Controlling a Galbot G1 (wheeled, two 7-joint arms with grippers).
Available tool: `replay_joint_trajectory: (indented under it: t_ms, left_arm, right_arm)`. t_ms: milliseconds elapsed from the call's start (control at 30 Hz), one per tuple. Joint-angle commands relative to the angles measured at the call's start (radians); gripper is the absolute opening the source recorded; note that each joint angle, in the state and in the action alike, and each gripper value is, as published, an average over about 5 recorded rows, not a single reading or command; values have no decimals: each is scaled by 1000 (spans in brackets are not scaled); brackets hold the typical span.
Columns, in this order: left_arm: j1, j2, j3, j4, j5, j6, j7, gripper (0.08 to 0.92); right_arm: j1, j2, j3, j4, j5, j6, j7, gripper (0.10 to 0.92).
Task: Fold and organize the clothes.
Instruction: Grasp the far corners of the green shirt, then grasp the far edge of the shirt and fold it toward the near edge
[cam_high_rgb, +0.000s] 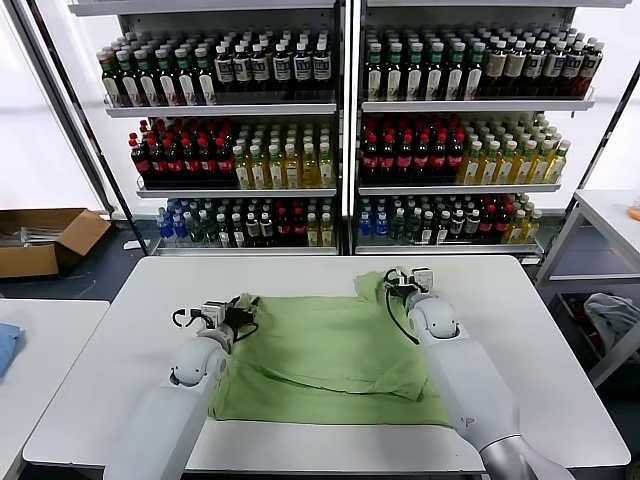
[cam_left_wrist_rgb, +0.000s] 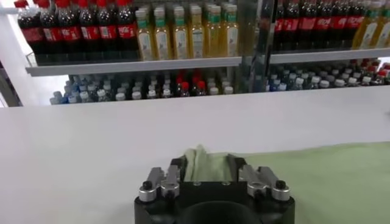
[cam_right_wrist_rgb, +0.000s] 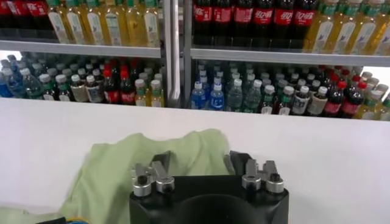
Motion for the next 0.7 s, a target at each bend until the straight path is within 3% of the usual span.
replay_joint_trajectory:
  t_ms: [33, 300, 433, 700]
  left_arm:
    - [19, -3, 3, -8, 1, 5, 7, 330]
    - [26, -14, -3, -12, 2, -49, 57, 114]
    - [26, -17, -8, -19, 6, -78, 55, 90]
    - [47, 4, -28, -103, 48, -174, 33, 90]
  right_arm:
    - [-20, -6, -2, 28, -2, 3, 2, 455]
    - [-44, -23, 14, 120, -1, 31, -11, 230]
    - [-70, -28, 30, 193, 10, 57, -9, 126]
    - [-146, -37, 52, 389, 56, 67, 7, 106]
